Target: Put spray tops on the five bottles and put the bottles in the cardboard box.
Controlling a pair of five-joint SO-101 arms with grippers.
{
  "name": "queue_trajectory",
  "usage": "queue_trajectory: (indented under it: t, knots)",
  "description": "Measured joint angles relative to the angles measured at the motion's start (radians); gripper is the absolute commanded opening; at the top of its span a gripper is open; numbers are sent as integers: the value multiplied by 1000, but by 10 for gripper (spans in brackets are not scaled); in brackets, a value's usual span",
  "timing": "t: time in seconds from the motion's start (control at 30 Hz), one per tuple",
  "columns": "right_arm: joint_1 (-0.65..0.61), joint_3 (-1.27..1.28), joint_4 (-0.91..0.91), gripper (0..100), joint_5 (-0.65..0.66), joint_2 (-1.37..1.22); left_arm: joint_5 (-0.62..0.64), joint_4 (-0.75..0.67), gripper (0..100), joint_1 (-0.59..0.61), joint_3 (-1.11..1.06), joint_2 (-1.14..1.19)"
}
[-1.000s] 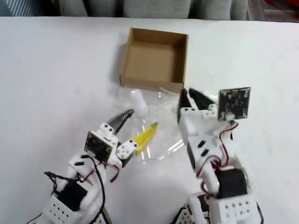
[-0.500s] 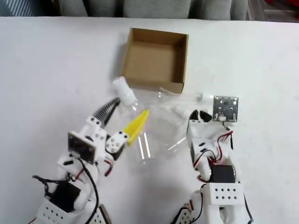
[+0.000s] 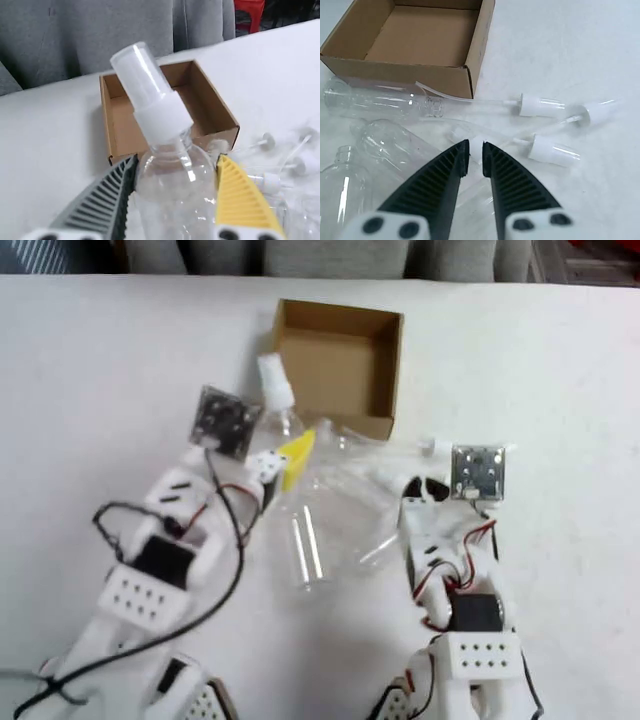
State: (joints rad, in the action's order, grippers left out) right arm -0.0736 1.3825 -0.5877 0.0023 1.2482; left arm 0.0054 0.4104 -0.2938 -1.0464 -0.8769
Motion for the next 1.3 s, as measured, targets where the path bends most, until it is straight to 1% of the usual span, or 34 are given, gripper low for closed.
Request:
queue_trajectory:
  t: [0.1,0.2,0.37,0.53,0.63,0.73,0.83,0.93,1.07,1.17,1.23,1.3]
  knots:
    - [-6,-89,0,21,0,-115,0,-38,120,9,-2,32]
    - [-18,-219,0,22,0,-299,0,-54,120,32,-2,38]
    - [-18,-482,0,115,0,-649,0,-55,120,71,-2,38]
    - [-21,-753,0,113,0,-953,0,-55,120,129,-2,38]
    - [-43,-914,-35,131,0,-1111,0,-61,120,158,-2,38]
    - [-78,-1059,-75,154,0,-1263,0,-120,120,161,-11,38]
    - [-89,-1191,-89,156,0,-1409,0,-164,120,161,-34,41]
    - [-80,-1306,-103,156,0,-1540,0,-178,120,161,-34,44]
    - [-77,-1455,-167,156,-12,-1685,0,-178,120,161,-34,48]
    - [-77,-1568,-222,143,-37,-1786,0,-178,120,161,-34,48]
    - [-77,-1633,-265,80,-29,-1852,0,-178,120,161,-34,48]
    - [-77,-1706,-331,5,20,-1901,0,-178,120,161,-34,48]
